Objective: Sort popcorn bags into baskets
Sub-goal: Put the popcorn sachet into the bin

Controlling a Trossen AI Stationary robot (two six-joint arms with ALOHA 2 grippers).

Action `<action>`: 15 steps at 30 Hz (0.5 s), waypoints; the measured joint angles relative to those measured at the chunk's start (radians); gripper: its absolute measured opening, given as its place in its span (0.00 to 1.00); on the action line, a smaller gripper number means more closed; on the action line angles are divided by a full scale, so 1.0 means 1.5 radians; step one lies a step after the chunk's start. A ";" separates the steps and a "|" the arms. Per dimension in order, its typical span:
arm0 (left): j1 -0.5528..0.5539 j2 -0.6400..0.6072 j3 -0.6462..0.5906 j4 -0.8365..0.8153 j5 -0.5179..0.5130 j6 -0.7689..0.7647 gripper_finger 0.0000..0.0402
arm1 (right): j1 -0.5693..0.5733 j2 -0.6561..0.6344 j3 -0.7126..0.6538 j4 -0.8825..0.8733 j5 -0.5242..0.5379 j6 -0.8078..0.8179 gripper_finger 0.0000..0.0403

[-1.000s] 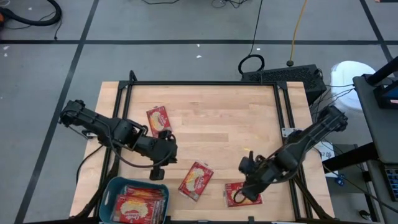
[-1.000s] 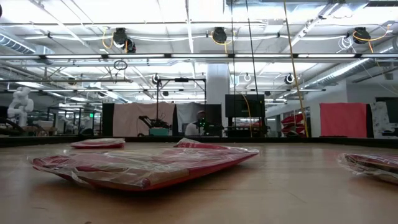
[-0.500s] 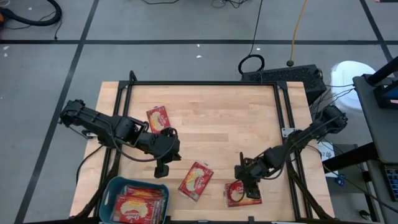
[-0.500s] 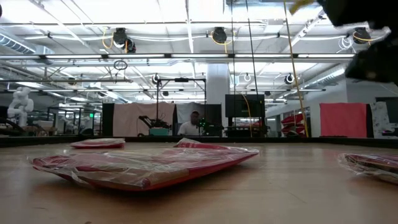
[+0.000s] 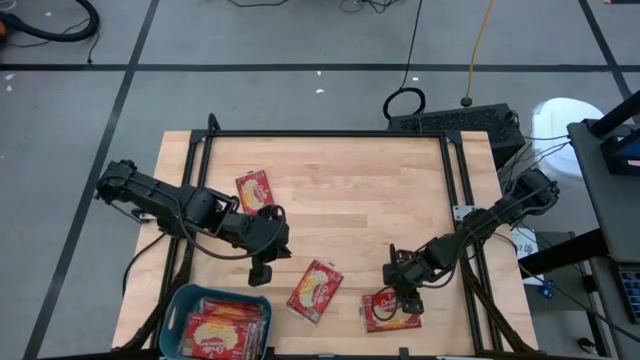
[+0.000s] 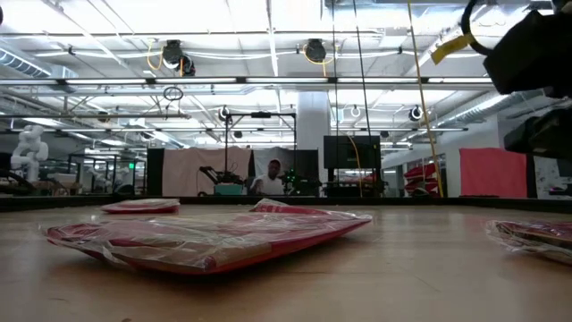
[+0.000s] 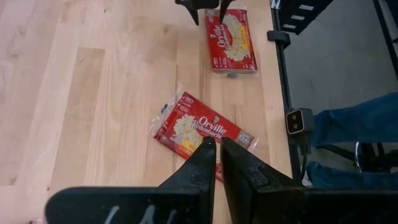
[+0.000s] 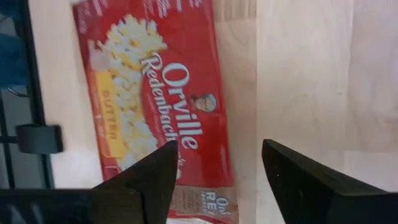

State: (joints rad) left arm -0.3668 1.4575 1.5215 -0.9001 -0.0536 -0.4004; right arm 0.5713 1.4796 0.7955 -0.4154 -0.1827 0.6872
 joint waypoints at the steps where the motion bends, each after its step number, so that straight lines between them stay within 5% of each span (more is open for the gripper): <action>1: 0.000 0.000 0.000 0.000 0.000 0.000 0.06 | 0.000 0.000 -0.005 0.008 0.000 0.000 0.53; 15: 0.000 0.000 0.000 -0.004 0.000 -0.013 0.06 | 0.022 0.005 -0.048 0.077 0.000 0.000 0.32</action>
State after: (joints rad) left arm -0.3668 1.4578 1.5216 -0.9056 -0.0540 -0.4201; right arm 0.6042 1.4868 0.7238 -0.3004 -0.1834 0.6877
